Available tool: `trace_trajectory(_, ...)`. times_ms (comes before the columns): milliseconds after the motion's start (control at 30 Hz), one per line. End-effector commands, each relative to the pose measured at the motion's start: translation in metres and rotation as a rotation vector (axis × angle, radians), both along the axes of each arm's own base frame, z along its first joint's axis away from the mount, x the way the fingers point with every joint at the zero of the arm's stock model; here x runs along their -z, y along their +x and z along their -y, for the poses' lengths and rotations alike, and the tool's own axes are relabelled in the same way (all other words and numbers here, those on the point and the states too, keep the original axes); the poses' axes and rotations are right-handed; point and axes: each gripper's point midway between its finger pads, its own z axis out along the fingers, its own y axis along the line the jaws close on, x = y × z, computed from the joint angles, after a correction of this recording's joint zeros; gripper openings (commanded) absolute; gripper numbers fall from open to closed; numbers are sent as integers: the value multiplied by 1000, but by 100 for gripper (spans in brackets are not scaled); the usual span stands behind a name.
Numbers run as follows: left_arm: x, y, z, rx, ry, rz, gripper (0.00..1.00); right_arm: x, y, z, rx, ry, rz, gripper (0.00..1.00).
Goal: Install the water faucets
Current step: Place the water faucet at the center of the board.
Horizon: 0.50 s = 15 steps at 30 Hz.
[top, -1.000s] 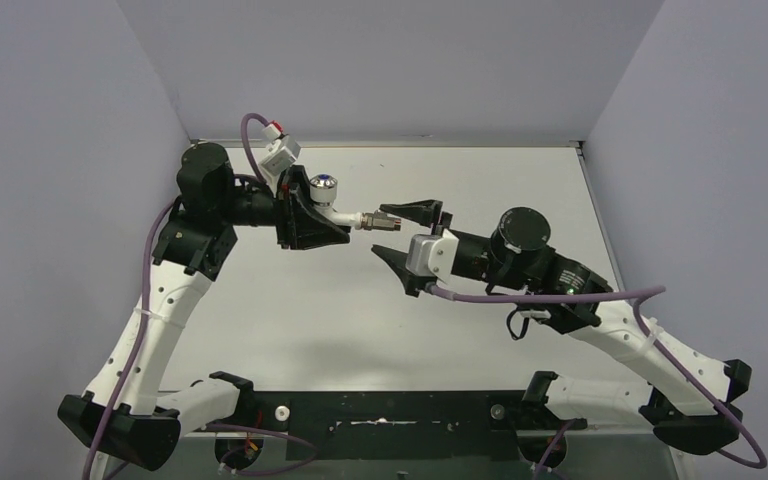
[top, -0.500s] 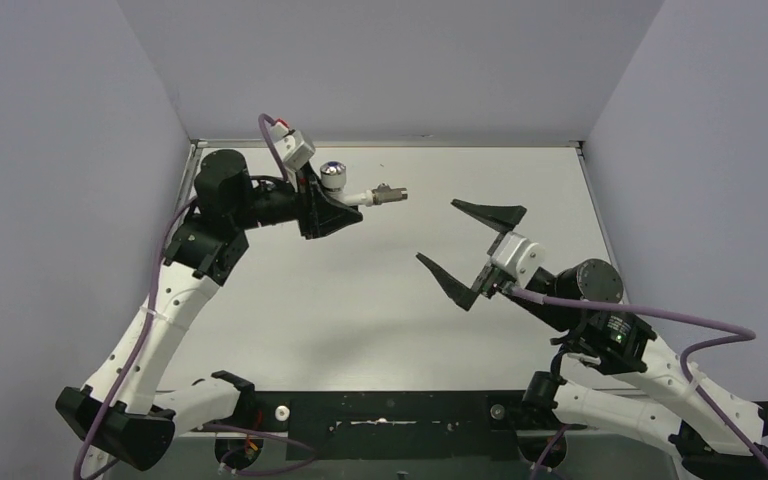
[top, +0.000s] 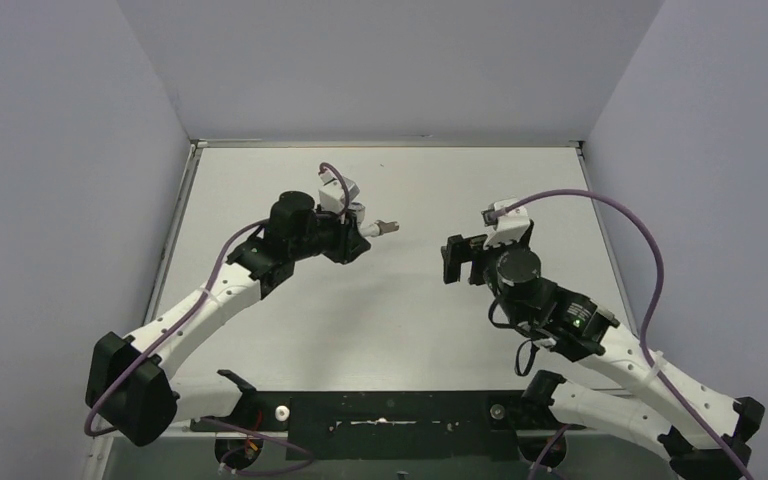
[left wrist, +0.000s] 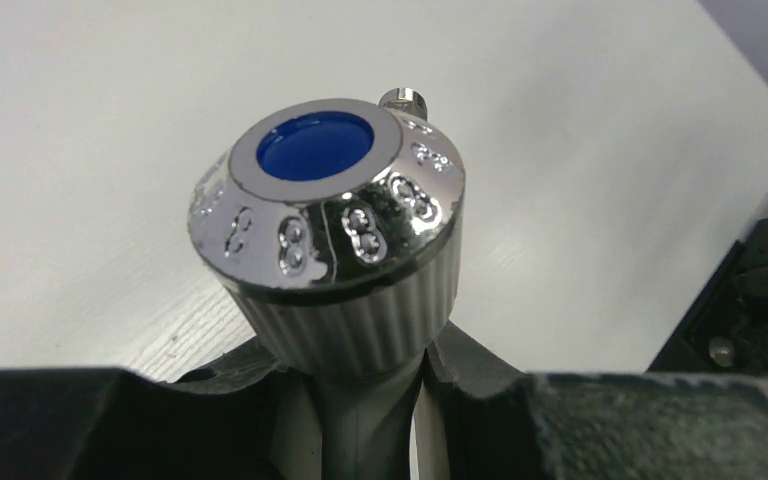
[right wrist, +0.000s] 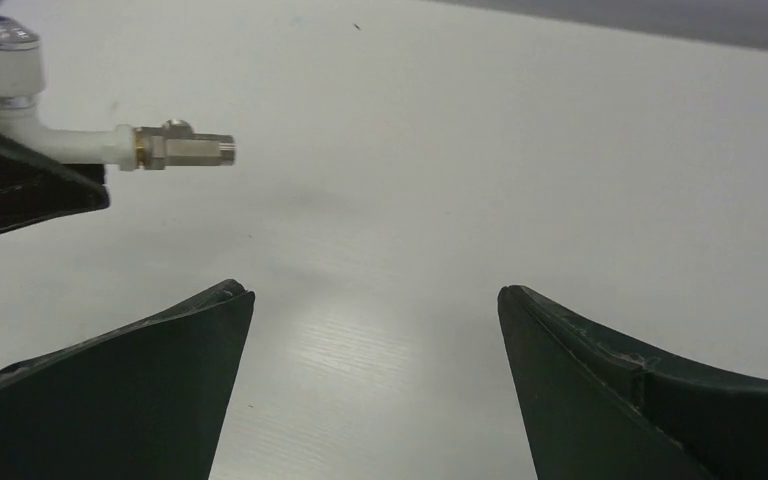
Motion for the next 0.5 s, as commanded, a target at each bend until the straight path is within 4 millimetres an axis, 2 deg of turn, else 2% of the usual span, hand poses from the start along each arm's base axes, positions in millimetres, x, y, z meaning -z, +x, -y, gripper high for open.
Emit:
trace_trajectory(0,-4,34,-4,-140,-25,119,0,31,14,27,160,49,-187,100)
trace_trajectory(200,35,47,-12,-235,2,100,0,84,33,42,83,144,-420,100)
trace_trajectory(467,80,64,-25,-361,80,102,0,108,29,50,123,221,-422,100)
